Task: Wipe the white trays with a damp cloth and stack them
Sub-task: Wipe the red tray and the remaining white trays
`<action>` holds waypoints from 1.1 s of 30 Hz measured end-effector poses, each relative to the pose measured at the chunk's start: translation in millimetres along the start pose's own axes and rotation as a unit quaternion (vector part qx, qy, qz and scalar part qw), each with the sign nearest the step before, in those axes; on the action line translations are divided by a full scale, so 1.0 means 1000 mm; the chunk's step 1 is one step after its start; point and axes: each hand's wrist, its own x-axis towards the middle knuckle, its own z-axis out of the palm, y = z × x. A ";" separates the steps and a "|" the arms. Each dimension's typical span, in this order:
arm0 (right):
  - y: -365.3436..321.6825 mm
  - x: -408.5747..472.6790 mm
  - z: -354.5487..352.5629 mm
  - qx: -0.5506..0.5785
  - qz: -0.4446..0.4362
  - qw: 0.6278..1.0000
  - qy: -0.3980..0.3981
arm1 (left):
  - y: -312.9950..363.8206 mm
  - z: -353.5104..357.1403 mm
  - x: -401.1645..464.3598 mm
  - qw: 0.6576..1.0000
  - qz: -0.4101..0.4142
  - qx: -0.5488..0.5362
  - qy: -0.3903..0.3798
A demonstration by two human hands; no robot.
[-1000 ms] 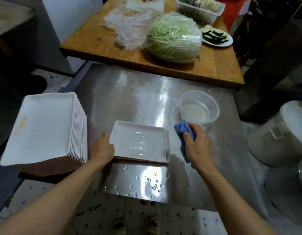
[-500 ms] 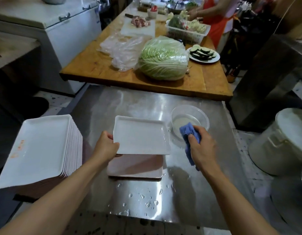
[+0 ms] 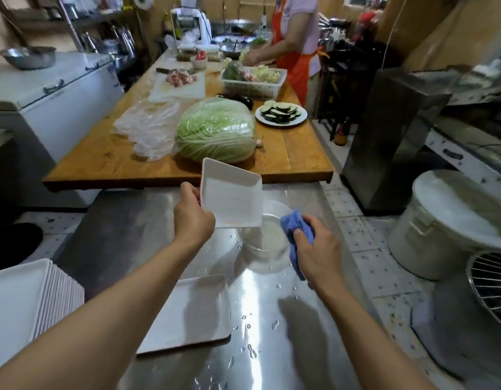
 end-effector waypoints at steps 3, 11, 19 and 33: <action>0.000 0.002 -0.005 0.002 -0.004 1.000 0.002 | 0.007 0.009 -0.006 0.996 0.067 0.055 0.016; -0.002 0.006 -0.011 0.019 0.007 1.000 -0.007 | 0.014 0.008 -0.010 0.989 0.118 0.079 0.031; -0.005 0.002 -0.010 0.010 0.018 1.000 -0.007 | 0.014 -0.001 -0.013 0.998 0.044 0.033 0.015; -0.047 -0.003 0.029 -0.260 -0.129 0.949 -0.120 | -0.017 -0.063 -0.074 0.938 -0.147 -0.302 -0.082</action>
